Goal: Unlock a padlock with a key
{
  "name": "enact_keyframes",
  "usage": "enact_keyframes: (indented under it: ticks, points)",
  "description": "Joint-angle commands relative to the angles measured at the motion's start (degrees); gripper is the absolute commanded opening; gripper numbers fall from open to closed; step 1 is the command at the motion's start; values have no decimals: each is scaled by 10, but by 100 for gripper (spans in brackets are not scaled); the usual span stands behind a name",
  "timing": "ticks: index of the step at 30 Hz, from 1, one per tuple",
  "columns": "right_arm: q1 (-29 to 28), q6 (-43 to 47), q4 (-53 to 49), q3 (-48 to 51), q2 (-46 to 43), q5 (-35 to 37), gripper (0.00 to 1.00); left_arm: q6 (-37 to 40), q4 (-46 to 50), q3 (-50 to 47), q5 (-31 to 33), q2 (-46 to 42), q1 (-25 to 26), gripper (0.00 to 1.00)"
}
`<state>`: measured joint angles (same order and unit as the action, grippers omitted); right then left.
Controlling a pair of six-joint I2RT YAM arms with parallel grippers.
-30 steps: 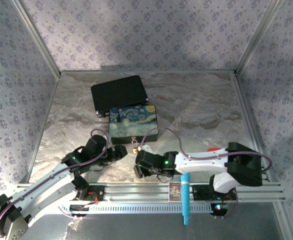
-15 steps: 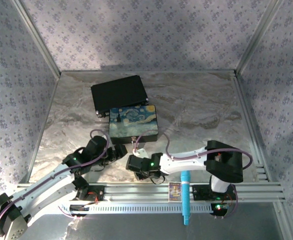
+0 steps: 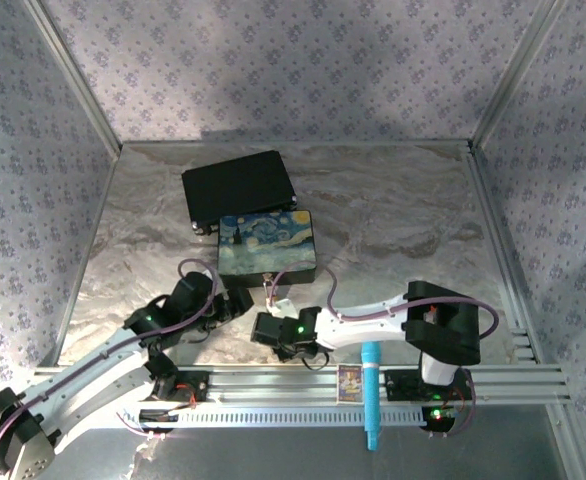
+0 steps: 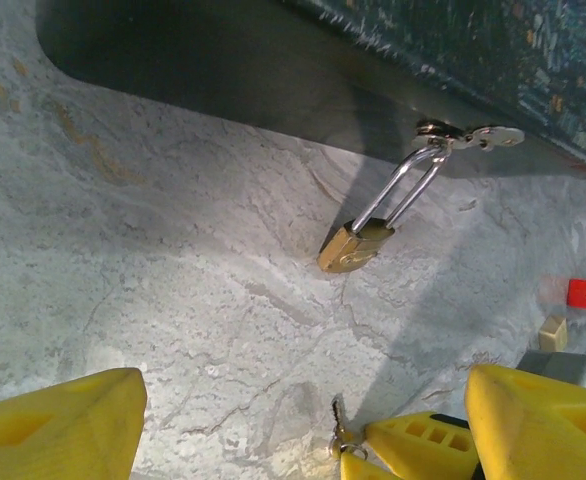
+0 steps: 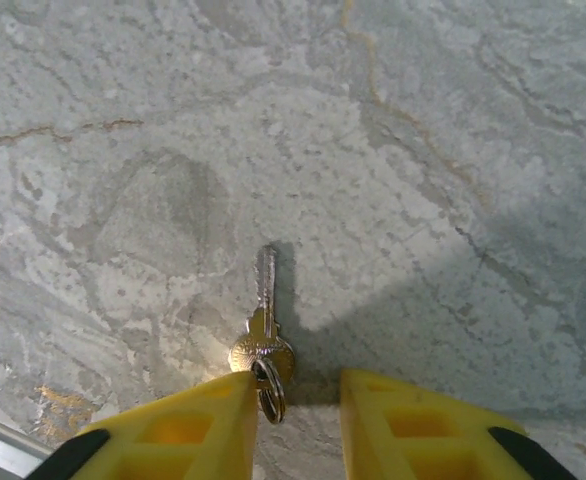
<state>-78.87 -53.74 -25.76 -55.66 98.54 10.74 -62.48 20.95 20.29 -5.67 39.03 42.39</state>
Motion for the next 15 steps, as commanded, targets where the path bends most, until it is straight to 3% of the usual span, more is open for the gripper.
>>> enact_keyframes:
  ticks: [1, 4, 15]
  points:
    - [4, -6, 71, 21, 25, -46, 17, -6, 14, -3, 14, -14, 2, 82]
    - [21, 11, 124, 63, -6, -71, 4, -8, 7, -7, 14, -18, 2, 82]
    - [85, 125, 200, 170, -136, -142, 0, -39, -149, -49, -17, 7, 23, 77]
